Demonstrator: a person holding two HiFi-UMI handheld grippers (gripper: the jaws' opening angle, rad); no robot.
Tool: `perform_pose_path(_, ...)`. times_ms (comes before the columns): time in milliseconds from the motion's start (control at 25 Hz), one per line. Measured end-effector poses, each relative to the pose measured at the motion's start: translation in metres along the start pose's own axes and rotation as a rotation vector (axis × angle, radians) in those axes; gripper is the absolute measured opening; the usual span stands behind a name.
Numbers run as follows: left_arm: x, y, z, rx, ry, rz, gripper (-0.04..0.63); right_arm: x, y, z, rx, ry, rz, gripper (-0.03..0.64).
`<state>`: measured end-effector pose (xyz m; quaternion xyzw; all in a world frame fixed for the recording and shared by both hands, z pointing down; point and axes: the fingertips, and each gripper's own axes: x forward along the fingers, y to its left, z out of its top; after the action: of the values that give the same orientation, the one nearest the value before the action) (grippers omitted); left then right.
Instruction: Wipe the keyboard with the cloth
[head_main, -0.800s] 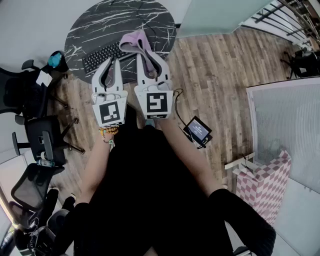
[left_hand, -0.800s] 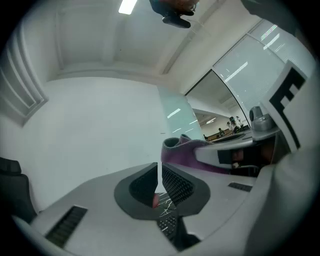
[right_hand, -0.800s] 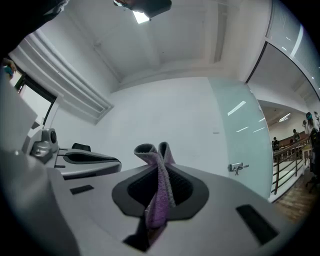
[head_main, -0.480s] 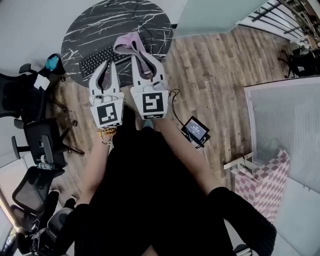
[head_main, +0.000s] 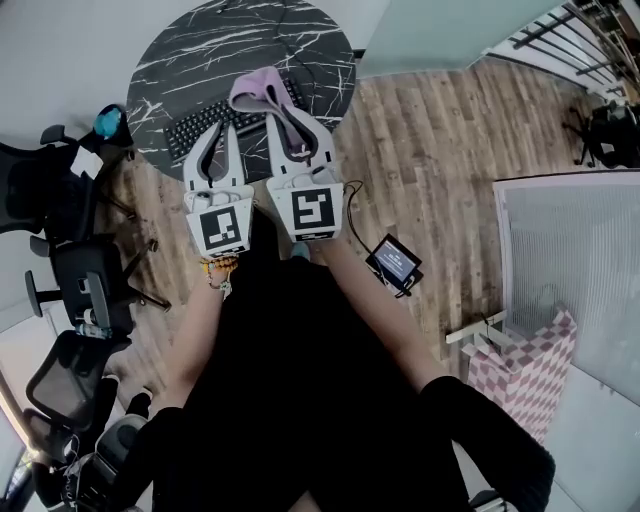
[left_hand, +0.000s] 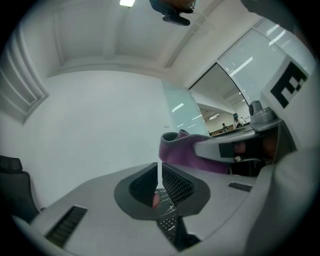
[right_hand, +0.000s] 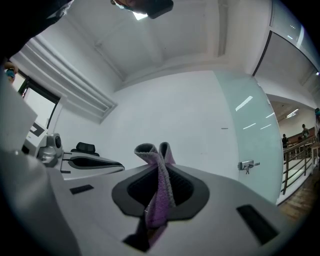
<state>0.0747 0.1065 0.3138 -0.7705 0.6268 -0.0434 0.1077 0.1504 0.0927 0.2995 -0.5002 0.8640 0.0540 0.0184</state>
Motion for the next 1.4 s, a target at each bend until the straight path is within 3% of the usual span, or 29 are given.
perform_pose_path(560, 0.057, 0.046, -0.03, -0.057, 0.004, -0.023, 0.035, 0.084, -0.025, -0.035, -0.031, 0.098, -0.016, 0.052)
perform_pose_path(1000, 0.101, 0.114, -0.085, -0.08, 0.097, -0.083, 0.035, 0.14, -0.068, -0.088, -0.016, 0.258, -0.083, 0.052)
perform_pose_path(1400, 0.122, 0.157, -0.149, -0.088, 0.18, -0.288, 0.035, 0.174, -0.096, -0.146, -0.021, 0.421, -0.106, 0.052)
